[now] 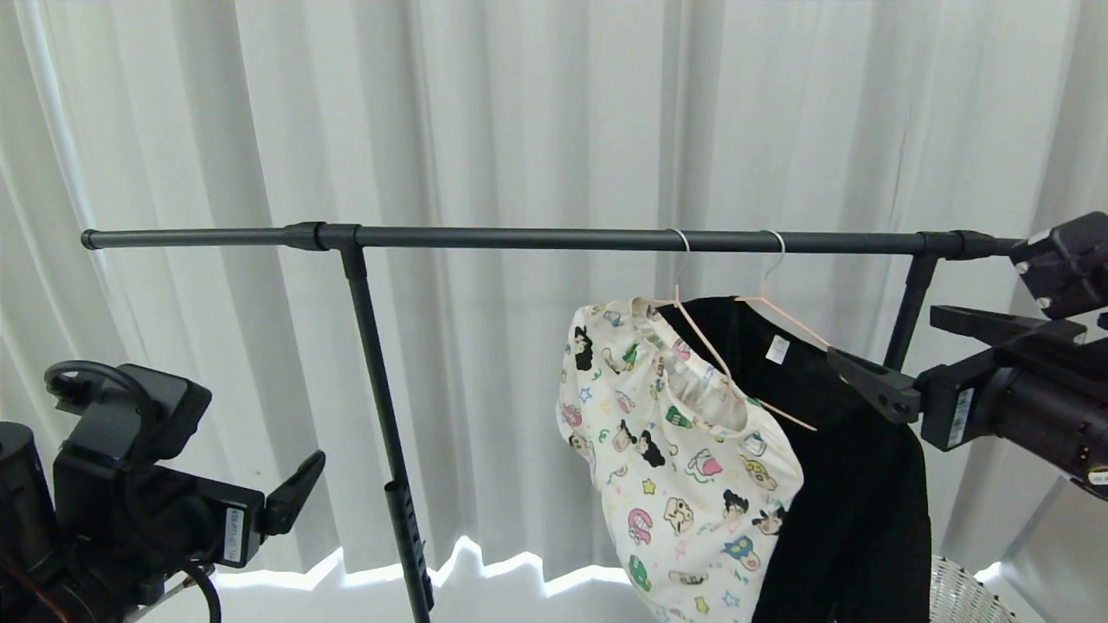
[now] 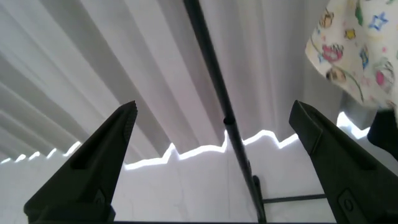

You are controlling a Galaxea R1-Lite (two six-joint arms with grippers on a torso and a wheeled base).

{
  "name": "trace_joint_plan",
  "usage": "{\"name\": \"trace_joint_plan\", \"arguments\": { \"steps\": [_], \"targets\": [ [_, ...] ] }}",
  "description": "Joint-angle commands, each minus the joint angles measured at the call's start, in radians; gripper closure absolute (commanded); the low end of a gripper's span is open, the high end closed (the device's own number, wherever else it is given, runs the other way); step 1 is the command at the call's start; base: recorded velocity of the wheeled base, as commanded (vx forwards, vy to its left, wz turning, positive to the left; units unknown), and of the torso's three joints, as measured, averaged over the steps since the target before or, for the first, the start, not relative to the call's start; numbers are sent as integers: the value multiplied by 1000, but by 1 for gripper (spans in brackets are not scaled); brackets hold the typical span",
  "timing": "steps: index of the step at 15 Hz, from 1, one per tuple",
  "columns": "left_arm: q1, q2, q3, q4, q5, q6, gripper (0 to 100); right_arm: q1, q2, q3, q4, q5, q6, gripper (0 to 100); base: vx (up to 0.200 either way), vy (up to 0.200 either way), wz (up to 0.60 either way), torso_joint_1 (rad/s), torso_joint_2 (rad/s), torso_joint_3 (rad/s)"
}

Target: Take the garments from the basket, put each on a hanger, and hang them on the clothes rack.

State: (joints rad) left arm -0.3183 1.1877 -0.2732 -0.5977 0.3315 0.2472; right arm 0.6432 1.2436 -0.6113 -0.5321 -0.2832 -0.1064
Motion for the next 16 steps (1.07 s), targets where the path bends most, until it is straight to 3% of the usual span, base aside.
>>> {"name": "trace_joint_plan", "arguments": {
  "steps": [1,5,8,11,13,16],
  "targets": [
    [39,-31,5,1,-2,3,0,-57,-76,41,41,-1,-33,0,-200,0,0,2,-2,2],
    [197,-108,51,1,-2,3,0,-249,-210,104,195,-1,-58,0,-200,0,0,2,4,1],
    [300,-252,169,4,-2,7,0,-424,-380,206,307,1,-58,0,-200,0,0,4,2,1],
    [352,-431,273,30,4,9,0,-511,-599,254,557,1,-58,0,-200,0,0,-6,4,5],
    [360,-565,273,159,23,7,0,-516,-770,272,715,1,-56,0,-200,0,0,0,5,5],
    [357,-882,273,403,17,14,0,-527,-1064,346,848,-40,-59,0,-200,0,0,2,4,5]
  ]
}}
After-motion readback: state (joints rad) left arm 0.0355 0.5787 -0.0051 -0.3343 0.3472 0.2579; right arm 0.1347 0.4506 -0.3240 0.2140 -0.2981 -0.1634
